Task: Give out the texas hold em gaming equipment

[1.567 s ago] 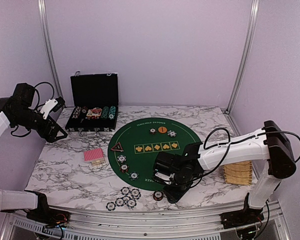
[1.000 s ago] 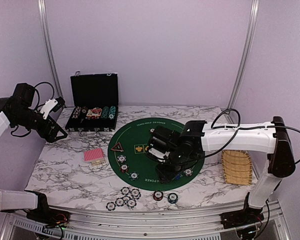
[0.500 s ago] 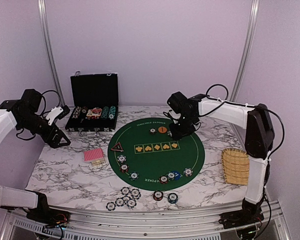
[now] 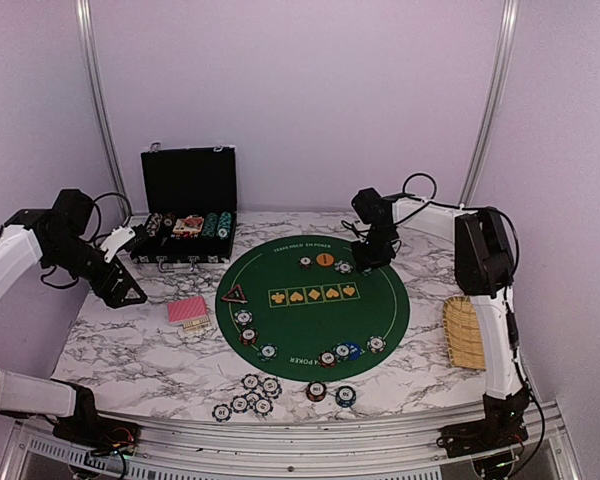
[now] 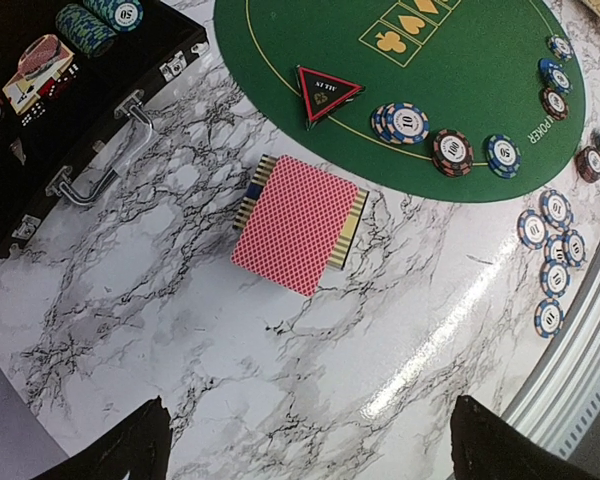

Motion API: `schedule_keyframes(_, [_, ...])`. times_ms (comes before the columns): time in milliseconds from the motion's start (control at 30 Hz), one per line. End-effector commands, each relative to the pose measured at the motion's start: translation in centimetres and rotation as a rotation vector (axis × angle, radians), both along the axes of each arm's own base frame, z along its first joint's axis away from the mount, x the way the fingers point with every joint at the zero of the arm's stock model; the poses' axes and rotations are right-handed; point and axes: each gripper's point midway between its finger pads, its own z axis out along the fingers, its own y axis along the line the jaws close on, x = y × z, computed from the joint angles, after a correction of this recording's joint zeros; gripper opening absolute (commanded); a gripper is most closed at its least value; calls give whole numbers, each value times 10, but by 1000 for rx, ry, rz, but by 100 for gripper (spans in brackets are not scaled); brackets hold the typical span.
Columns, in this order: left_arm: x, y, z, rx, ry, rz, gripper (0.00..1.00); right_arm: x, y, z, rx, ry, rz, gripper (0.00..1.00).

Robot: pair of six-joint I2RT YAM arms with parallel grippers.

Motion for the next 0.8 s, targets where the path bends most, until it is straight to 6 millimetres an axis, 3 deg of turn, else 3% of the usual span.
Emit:
schedule_keyframes(0, [5, -1, -8, 16, -20, -22, 99, 22, -3, 1, 26, -30, -9, 0])
schedule_keyframes(133, [4, -2, -16, 33, -32, -48, 99, 28, -11, -7, 24, -22, -30, 0])
schedule_keyframes(433, [6, -9, -36, 66, -13, -102, 99, 20, -14, -14, 21, 5, -41, 46])
schedule_keyframes(567, [10, -11, -46, 101, 9, -115, 99, 18, -15, -6, 26, -3, -42, 64])
schedule_keyframes(767, [16, -21, -61, 142, 45, -144, 99, 19, -18, 29, 27, -53, -53, 74])
